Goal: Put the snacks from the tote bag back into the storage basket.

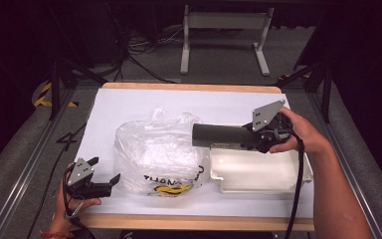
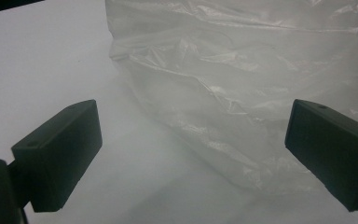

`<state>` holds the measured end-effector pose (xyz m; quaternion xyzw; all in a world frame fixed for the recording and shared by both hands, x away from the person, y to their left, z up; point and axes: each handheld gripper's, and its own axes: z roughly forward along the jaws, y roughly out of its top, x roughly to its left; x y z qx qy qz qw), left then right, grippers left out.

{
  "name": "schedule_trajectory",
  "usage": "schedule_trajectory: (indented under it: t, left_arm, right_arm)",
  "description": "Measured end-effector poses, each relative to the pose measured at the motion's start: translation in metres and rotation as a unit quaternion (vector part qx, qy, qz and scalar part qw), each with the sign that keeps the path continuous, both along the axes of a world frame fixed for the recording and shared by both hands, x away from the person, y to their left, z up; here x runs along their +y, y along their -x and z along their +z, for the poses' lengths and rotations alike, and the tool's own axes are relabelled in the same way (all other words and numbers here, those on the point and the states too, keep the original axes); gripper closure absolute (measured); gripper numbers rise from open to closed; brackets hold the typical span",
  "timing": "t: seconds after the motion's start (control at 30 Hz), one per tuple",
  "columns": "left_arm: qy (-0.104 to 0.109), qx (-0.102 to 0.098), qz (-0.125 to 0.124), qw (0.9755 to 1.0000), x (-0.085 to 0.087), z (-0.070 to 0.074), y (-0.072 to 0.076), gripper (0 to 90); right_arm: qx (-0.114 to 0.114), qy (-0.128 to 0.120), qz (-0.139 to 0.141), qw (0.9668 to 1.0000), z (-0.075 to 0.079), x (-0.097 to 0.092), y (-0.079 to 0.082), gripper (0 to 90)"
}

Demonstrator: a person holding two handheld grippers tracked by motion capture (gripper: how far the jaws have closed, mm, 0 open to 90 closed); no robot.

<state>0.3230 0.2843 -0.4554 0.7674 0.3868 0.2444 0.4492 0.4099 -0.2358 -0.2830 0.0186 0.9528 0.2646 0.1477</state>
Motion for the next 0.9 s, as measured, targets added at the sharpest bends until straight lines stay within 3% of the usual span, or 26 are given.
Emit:
schedule_trajectory:
  t: [0.9]
  left_arm:
    - [-0.004, 0.003, -0.001, 1.0, -0.001, -0.001, -0.001, 4.5]
  right_arm:
    - [0.021, 0.01, -0.02, 0.9995, -0.005, -0.056, 0.011, 42.6]
